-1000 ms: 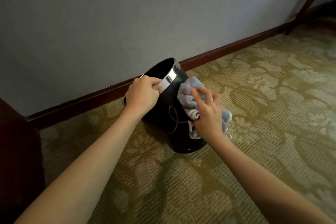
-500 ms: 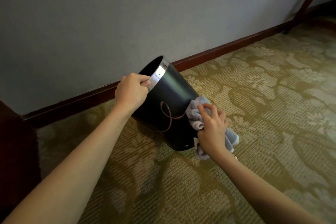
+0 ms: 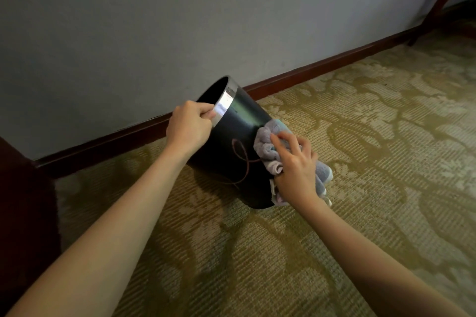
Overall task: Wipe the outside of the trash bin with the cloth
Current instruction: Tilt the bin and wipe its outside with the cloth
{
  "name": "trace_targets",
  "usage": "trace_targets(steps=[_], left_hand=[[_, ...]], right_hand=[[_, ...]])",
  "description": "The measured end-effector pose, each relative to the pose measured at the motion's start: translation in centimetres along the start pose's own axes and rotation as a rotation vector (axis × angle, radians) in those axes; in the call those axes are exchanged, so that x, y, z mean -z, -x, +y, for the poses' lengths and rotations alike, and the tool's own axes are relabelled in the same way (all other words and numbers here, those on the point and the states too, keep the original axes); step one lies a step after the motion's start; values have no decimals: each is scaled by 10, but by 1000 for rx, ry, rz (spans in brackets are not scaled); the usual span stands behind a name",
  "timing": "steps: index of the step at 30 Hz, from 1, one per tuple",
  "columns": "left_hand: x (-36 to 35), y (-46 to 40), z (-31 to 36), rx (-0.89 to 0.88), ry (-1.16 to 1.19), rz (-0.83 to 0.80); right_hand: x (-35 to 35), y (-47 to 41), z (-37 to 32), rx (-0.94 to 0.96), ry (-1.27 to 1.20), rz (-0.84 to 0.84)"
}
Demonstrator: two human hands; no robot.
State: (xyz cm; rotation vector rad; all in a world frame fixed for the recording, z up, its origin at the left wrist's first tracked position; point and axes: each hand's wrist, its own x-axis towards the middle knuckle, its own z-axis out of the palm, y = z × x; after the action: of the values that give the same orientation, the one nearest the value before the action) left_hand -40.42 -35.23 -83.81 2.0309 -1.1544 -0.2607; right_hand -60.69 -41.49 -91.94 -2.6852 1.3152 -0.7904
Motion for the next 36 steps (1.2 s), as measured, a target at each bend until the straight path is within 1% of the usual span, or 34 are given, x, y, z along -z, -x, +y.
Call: trace_targets(steps=[4, 7, 9, 11, 13, 15, 20, 23, 30, 34, 36], left_hand=[[1, -6, -12, 39, 9, 31], [-2, -9, -17, 5, 66, 2], [0, -7, -18, -58, 113, -70], [6, -3, -25, -95, 192, -201], [14, 5, -40, -89, 220, -317], [19, 13, -55, -67, 203, -375], [13, 22, -61, -78, 156, -320], [3, 26, -57, -58, 114, -219], [-7, 36, -26, -61, 47, -101], [5, 27, 2, -46, -44, -162], [12, 24, 14, -26, -92, -185]], right_hand=[[-1, 21, 23, -78, 88, -85], [-2, 25, 27, -102, 124, -112], [-2, 23, 28, -123, 132, -113], [-3, 22, 31, -147, 136, -116], [-4, 23, 34, -173, 124, -114], [-6, 23, 37, -191, 101, -107], [-7, 25, 41, -206, 82, -99], [-8, 25, 42, -219, 61, -95], [0, 25, 52, -284, -25, -67], [5, 28, 56, -295, -105, -40], [5, 30, 57, -300, -141, -68]])
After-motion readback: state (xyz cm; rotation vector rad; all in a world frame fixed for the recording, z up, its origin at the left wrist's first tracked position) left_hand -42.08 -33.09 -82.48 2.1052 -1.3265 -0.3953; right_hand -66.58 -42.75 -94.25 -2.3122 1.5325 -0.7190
